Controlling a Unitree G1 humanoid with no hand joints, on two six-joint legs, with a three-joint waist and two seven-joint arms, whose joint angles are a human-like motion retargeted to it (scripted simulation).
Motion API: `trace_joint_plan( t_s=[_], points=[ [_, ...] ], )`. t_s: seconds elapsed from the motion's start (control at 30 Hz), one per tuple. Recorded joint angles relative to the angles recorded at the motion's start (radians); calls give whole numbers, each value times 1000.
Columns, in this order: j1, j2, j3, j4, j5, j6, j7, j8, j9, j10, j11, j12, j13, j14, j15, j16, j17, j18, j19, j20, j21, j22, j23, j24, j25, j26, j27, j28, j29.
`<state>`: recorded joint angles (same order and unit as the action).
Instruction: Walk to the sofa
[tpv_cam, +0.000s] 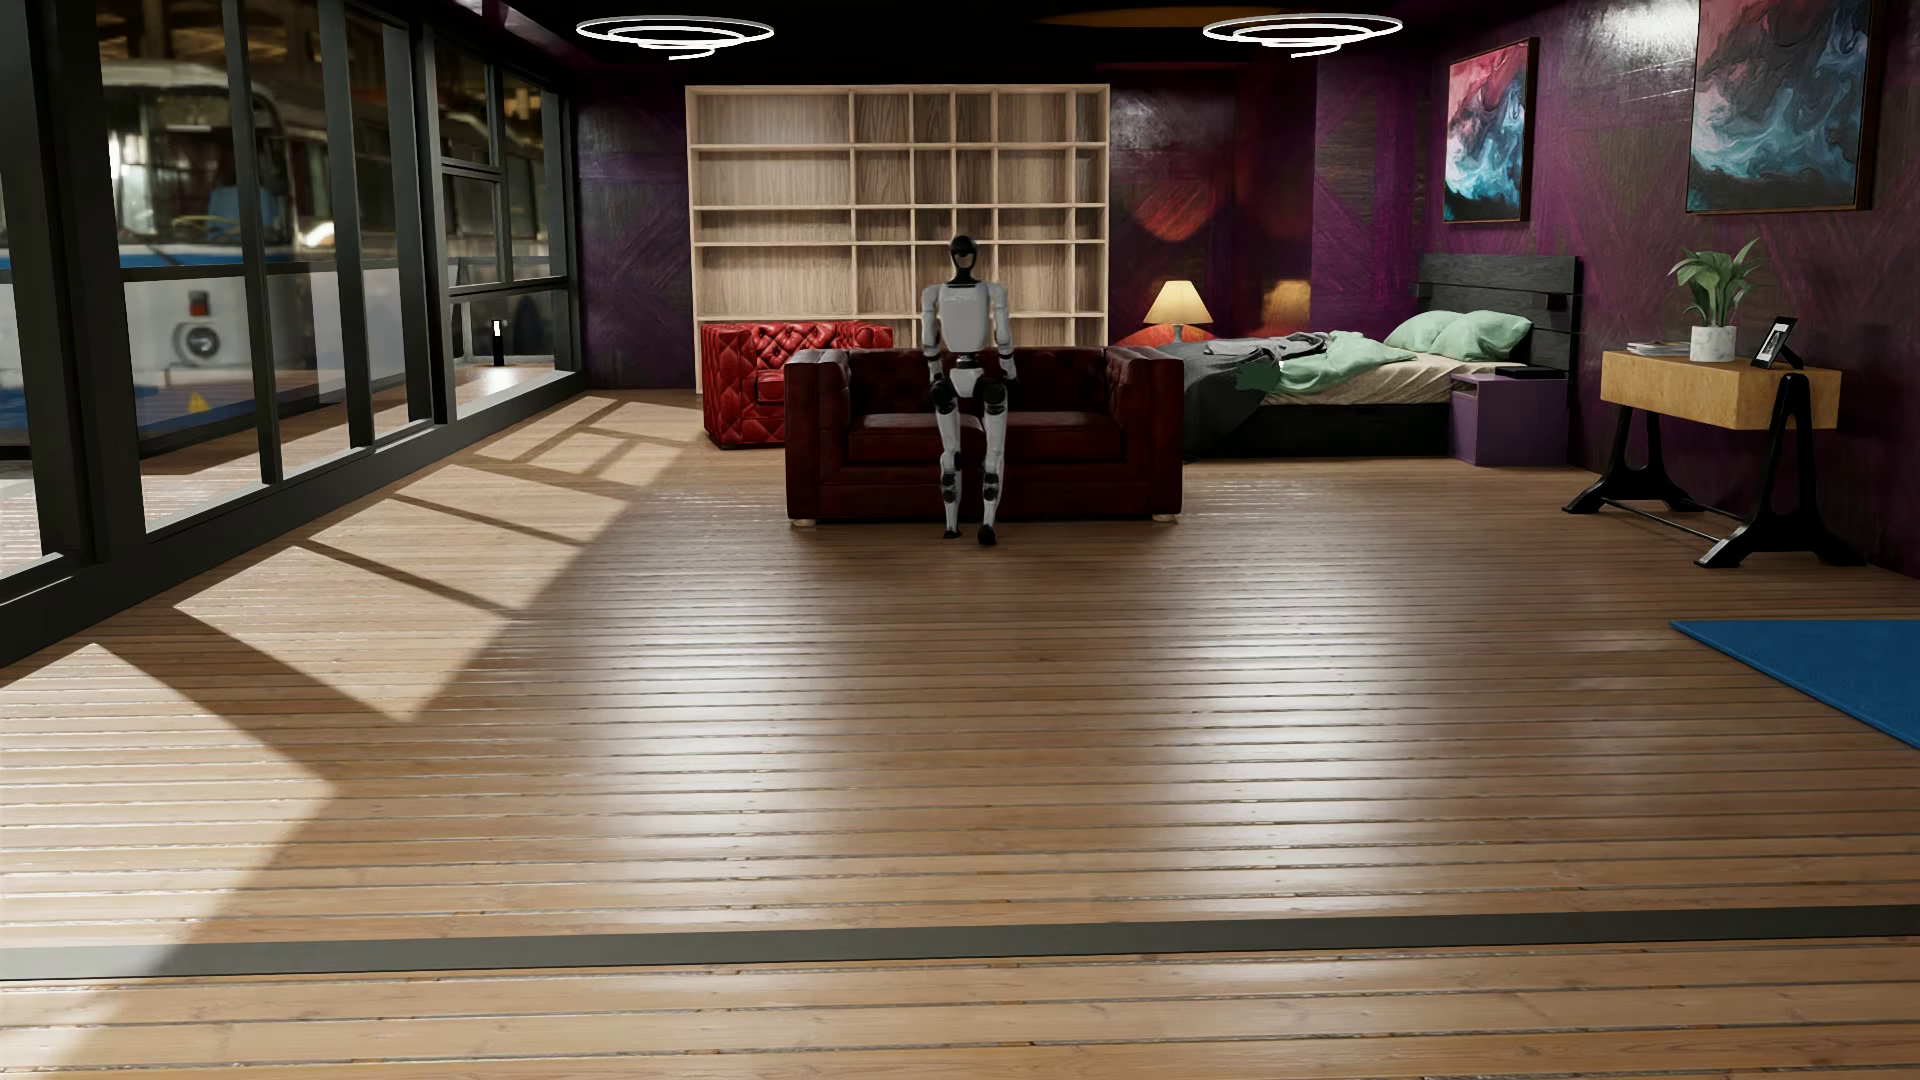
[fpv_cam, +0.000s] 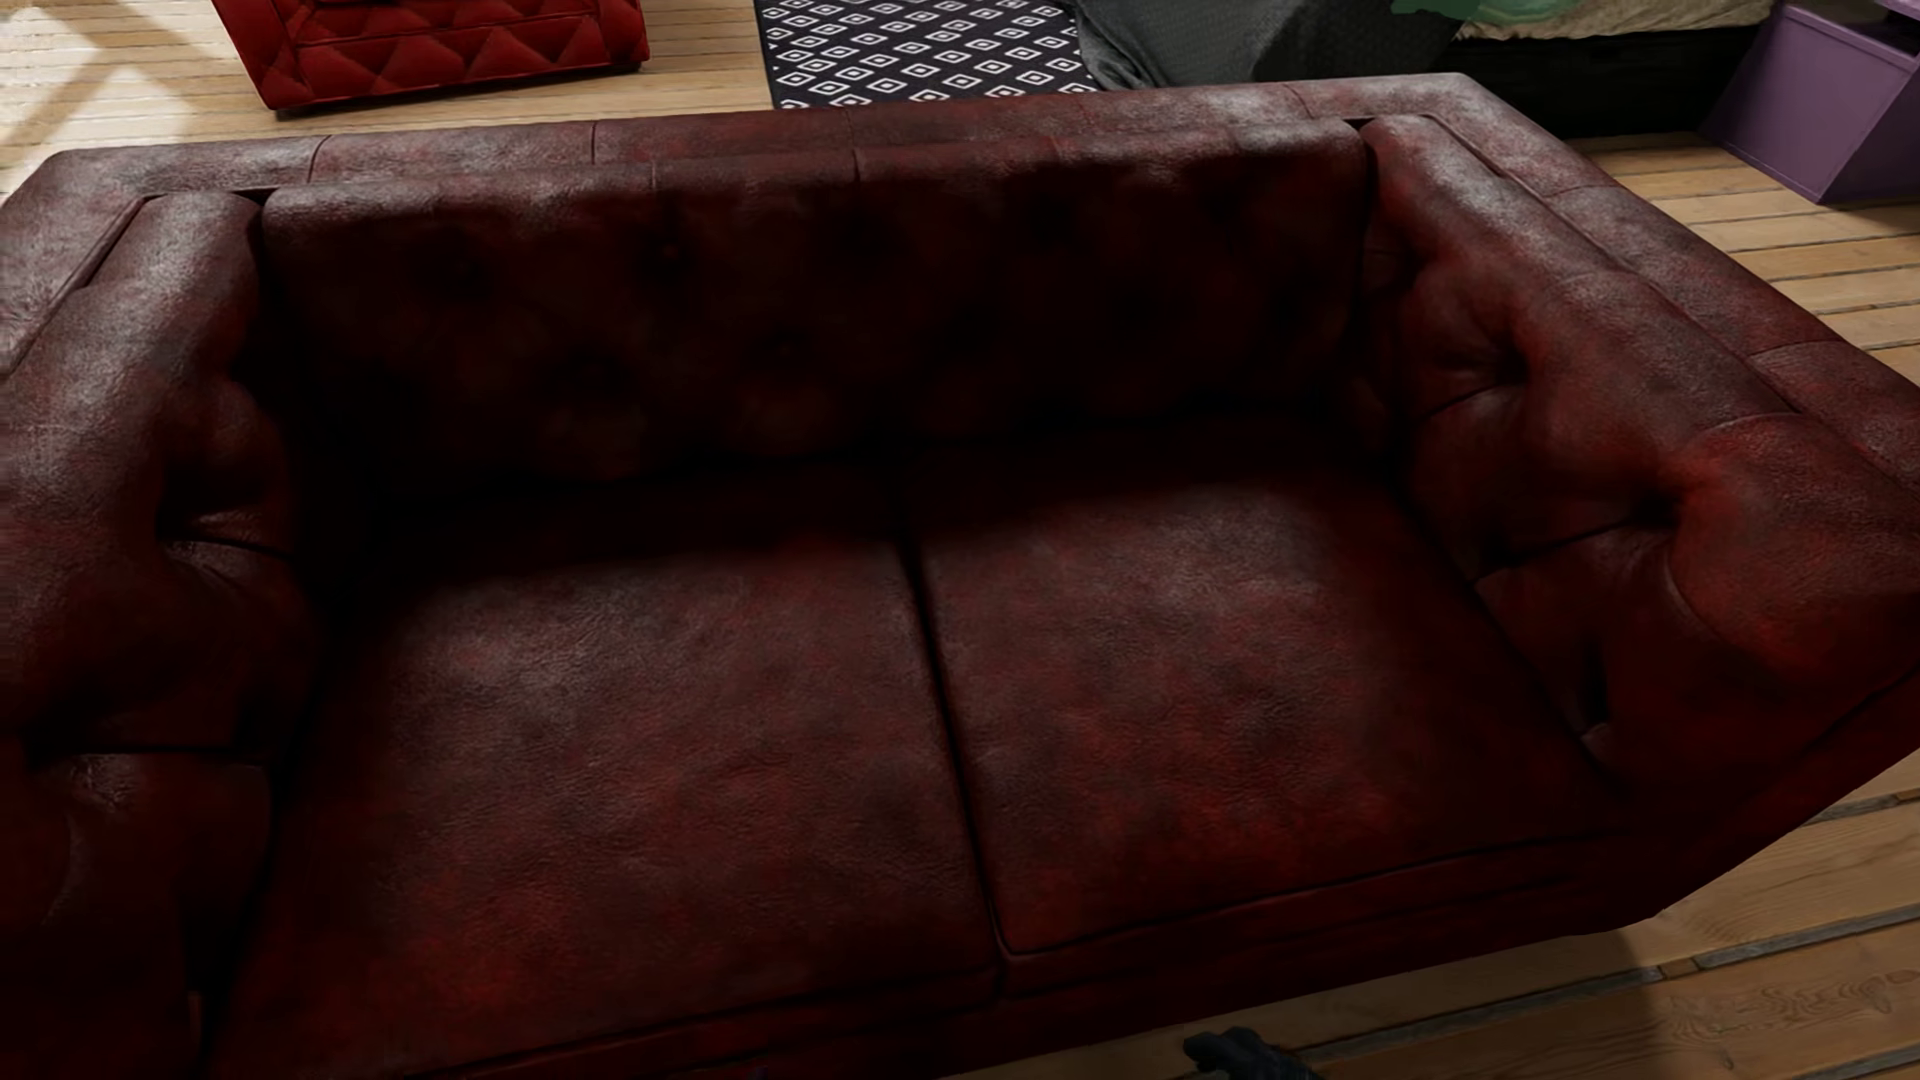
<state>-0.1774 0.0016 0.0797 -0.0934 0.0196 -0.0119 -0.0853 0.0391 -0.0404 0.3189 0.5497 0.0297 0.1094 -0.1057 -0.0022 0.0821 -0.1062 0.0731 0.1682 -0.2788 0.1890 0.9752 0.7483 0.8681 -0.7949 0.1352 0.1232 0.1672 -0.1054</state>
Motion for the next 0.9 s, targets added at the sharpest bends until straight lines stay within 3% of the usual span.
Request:
trace_joint_plan(
  t_s=[0.37, 0.5, 0.7, 0.9],
  points=[
    [-15, -108, 8, -44, -46, -29, 5, -18, 0, 30, 203, 45, -1, -30, 36, 14, -34, 4, 47, 61, -14, -12, 65, -5, -24, 16, 17, 7, 26],
    [-27, -157, 1, -49, -80, -41, 17, -53, 6, 41, 280, 26, 15, -37, -49, 15, -32, -6, 71, 63, -32, -16, 27, 3, -17, -12, 9, 10, 14],
    [-19, -153, -13, -41, -159, -48, -2, -176, 8, 7, 31, -32, 21, -20, -236, 11, -14, -18, -68, 56, -26, -36, 18, 8, -19, -29, 16, 16, 15],
    [-26, -237, -25, -37, -80, -42, -27, 28, 22, 1, -40, -56, 18, -11, -233, 0, -21, -39, -35, 39, -39, -45, 5, 2, -25, -35, 20, 16, 10]
  ],
)
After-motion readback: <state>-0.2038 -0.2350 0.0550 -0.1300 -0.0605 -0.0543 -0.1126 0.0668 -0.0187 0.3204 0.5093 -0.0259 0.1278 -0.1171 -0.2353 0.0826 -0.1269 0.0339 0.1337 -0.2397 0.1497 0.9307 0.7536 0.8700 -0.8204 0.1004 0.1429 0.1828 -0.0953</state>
